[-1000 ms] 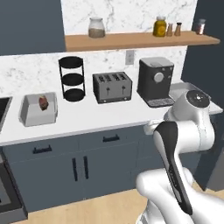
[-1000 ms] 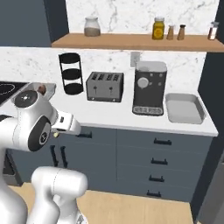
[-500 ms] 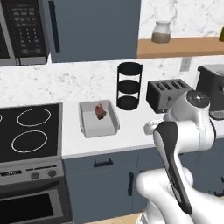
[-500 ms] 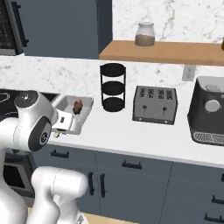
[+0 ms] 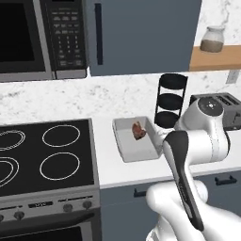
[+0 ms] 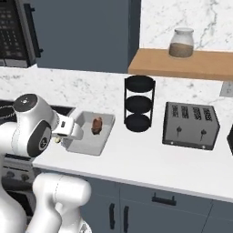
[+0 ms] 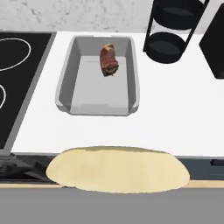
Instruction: Place one mushroom and one steak in each tupperware on the nearby counter, to pack two identical lunches.
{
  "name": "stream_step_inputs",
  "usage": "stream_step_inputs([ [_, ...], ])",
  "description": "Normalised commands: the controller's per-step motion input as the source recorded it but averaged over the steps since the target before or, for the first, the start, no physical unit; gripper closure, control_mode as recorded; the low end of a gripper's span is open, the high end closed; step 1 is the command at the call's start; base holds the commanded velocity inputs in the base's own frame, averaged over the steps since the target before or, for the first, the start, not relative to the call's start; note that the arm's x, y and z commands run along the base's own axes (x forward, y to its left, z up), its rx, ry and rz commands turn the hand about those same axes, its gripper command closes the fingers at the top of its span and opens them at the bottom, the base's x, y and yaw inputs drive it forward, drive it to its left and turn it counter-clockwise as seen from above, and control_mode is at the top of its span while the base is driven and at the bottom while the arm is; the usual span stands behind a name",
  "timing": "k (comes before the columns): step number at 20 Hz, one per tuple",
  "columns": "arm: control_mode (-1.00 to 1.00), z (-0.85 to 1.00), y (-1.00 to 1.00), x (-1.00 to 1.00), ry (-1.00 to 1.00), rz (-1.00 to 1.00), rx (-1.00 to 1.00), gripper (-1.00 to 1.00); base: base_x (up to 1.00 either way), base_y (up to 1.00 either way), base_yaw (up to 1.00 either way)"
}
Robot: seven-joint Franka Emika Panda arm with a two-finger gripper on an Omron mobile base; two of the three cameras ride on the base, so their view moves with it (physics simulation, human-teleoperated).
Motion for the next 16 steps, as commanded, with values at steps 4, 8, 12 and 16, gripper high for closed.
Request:
stream_step_inputs([
  [4,1.00,0.00,0.00,0.00,0.00,0.00,0.00,1.00,0.16,-0.03,-0.11],
  [8,1.00,0.00,0.00,0.00,0.00,0.00,0.00,1.00,0.29,0.33,-0.19],
  [12,1.00,0.00,0.00,0.00,0.00,0.00,0.00,1.00,0.37,0.55,-0.14],
  [16,1.00,0.00,0.00,0.00,0.00,0.00,0.00,1.00,0.47,0.29,-0.05],
])
